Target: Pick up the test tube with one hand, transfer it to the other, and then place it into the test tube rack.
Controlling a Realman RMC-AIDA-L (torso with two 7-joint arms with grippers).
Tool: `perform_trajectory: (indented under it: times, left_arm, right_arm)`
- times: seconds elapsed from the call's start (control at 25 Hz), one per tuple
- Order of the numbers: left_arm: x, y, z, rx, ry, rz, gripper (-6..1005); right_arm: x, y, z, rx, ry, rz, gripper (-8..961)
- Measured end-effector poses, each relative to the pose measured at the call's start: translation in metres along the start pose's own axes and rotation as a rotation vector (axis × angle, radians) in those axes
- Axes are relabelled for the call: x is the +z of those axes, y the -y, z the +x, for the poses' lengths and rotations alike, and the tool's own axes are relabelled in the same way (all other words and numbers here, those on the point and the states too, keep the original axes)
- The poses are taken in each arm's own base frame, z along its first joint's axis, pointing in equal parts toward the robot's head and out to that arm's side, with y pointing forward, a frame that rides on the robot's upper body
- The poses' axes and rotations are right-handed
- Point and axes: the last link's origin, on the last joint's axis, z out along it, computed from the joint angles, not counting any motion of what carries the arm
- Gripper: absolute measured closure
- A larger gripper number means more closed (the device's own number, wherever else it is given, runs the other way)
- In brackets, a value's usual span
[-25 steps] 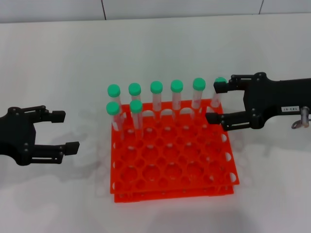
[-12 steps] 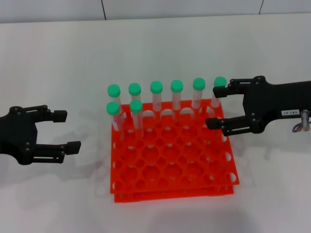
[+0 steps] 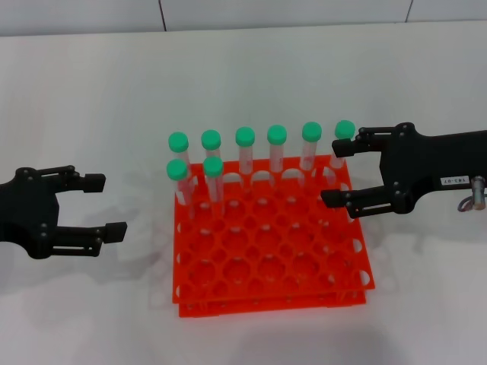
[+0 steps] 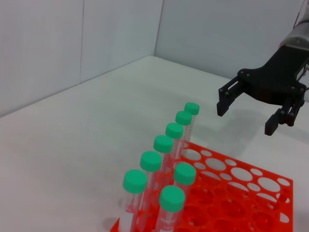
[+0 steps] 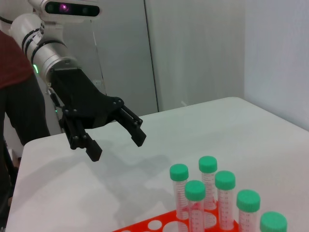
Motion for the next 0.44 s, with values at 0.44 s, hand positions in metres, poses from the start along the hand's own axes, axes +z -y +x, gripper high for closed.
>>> perform_trajectory:
  times: [0.44]
  left_arm:
    - [0.0,0.0005,0.0004,0.007,-0.004,0.004,127]
  right_arm:
    - [0.0007,-0.0005,0.0,-0.002,-0.002,-0.003,155]
